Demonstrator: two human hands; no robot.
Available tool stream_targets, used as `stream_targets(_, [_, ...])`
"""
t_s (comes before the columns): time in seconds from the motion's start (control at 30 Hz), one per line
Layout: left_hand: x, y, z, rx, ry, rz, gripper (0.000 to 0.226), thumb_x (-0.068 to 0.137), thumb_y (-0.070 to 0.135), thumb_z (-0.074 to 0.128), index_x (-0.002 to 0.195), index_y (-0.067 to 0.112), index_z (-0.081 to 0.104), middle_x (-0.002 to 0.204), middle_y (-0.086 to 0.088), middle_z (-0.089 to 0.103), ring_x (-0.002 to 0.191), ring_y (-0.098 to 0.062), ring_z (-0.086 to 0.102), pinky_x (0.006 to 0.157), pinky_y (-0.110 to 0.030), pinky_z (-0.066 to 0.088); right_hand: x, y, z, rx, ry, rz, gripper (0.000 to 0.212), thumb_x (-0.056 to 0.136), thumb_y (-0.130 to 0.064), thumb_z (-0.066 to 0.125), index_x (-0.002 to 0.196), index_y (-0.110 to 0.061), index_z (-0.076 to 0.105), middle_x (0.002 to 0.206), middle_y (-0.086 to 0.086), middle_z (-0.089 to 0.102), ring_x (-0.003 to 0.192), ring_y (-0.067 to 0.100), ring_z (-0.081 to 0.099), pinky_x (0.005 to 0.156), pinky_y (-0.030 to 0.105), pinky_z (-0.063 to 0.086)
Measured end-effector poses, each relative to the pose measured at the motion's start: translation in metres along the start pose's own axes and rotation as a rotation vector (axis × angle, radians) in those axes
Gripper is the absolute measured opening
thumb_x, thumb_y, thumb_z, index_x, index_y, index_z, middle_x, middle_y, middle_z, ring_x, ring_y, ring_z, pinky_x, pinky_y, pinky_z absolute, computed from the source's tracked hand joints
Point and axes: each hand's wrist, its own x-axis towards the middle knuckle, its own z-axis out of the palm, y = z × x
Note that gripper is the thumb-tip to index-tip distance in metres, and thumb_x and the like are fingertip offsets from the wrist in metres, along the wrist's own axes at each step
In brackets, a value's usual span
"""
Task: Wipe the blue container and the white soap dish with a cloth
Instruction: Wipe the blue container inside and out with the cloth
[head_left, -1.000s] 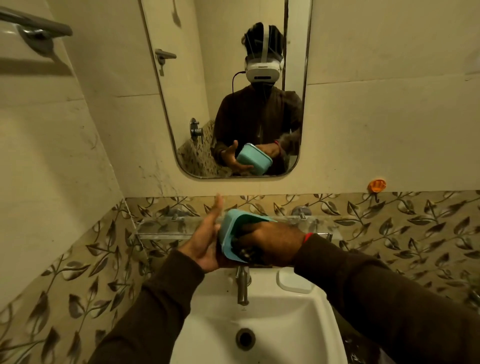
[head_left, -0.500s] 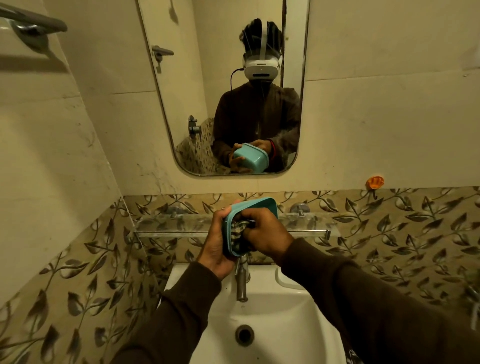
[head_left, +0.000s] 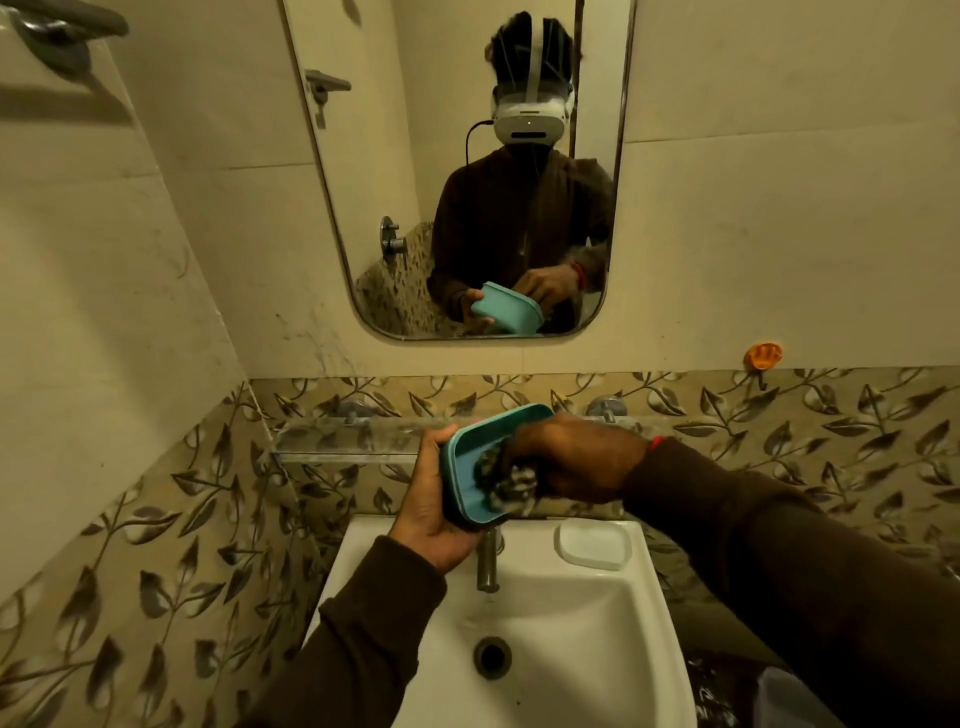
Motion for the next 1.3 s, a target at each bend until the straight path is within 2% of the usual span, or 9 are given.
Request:
stream_targets(0.17, [0.005,-0.003,0.011,0.000,0.039,0.044,0.057,0.085,0.051,0.059,0.123,0.011,0.072,0.114,-0.020,0.073,0.108,-0.036,0.066,0.083,-0.050,0.060,0.008,0.004,0.025,-0.111,0.137,0.133,0.041,0.083,-0.013,0.070,0.123,-0.013,0.059,0.127,0.008,0.062,0.117,0.022,0.059,0.097,0.028,0.048])
stream_targets(0.37, [0.004,-0.015,0.006,-0.029,0.060,0.030,0.061,0.087,0.056,0.056,0.127,0.011,0.069,0.127,-0.022,0.068,0.120,-0.037,0.063,0.082,-0.048,0.059,0.019,-0.013,0.043,0.327,0.252,0.256,0.035,0.079,0.004,0.062,0.106,-0.019,0.064,0.111,0.003,0.066,0.101,0.014,0.059,0.079,0.020,0.046])
stream_targets(0.47, [0.003,-0.015,0.008,-0.056,0.074,0.095,0.058,0.089,0.057,0.053,0.122,0.013,0.073,0.126,-0.021,0.070,0.115,-0.035,0.067,0.081,-0.046,0.060,0.025,-0.022,0.050,0.679,0.415,0.397,0.029,0.079,0.006,0.061,0.092,-0.019,0.064,0.104,0.004,0.067,0.098,0.020,0.064,0.080,0.032,0.057])
stream_targets(0.57, [0.003,-0.017,0.014,-0.080,0.128,0.199,0.056,0.092,0.056,0.049,0.126,0.017,0.070,0.127,-0.020,0.069,0.119,-0.034,0.064,0.082,-0.043,0.060,0.032,-0.030,0.050,1.078,0.600,0.526,0.022,0.081,0.006,0.062,0.094,-0.012,0.062,0.101,0.008,0.067,0.095,0.023,0.066,0.080,0.038,0.059])
stream_targets(0.77, [0.000,-0.015,0.023,-0.201,0.162,0.346,0.057,0.093,0.053,0.047,0.139,0.021,0.059,0.137,-0.019,0.062,0.127,-0.034,0.057,0.084,-0.039,0.059,0.044,-0.042,0.038,1.494,0.792,0.538,0.025,0.082,0.011,0.060,0.095,-0.010,0.062,0.100,0.011,0.068,0.094,0.024,0.067,0.081,0.037,0.059])
stream_targets(0.83, [-0.002,-0.017,0.023,-0.227,0.146,0.356,0.058,0.091,0.053,0.049,0.141,0.024,0.057,0.138,-0.019,0.060,0.126,-0.034,0.057,0.077,-0.038,0.061,0.046,-0.035,0.031,1.303,0.828,0.588,0.025,0.081,0.009,0.061,0.091,-0.014,0.062,0.102,0.010,0.067,0.096,0.024,0.066,0.085,0.041,0.057])
stream_targets(0.93, [-0.002,-0.024,0.028,-0.206,0.143,0.338,0.059,0.087,0.054,0.054,0.138,0.025,0.059,0.132,-0.018,0.066,0.115,-0.032,0.064,0.070,-0.037,0.061,0.043,-0.020,0.021,0.444,0.776,0.549,0.022,0.079,0.004,0.063,0.096,-0.009,0.060,0.105,0.011,0.064,0.097,0.027,0.060,0.086,0.044,0.053])
stream_targets(1.03, [0.001,-0.028,0.034,-0.197,0.165,0.309,0.057,0.085,0.054,0.057,0.133,0.024,0.064,0.127,-0.018,0.069,0.115,-0.033,0.063,0.069,-0.038,0.060,0.041,-0.016,0.028,0.019,0.630,0.448,0.033,0.081,-0.003,0.061,0.112,-0.004,0.050,0.116,0.017,0.052,0.096,0.037,0.057,0.079,0.051,0.051])
stream_targets(1.3, [0.006,-0.023,0.022,-0.161,0.145,0.212,0.050,0.090,0.054,0.052,0.118,0.019,0.074,0.108,-0.014,0.078,0.111,-0.032,0.065,0.073,-0.037,0.062,0.030,-0.002,0.021,0.143,0.393,0.114,0.030,0.070,0.009,0.061,0.093,-0.010,0.055,0.100,0.007,0.056,0.090,0.022,0.054,0.077,0.040,0.050])
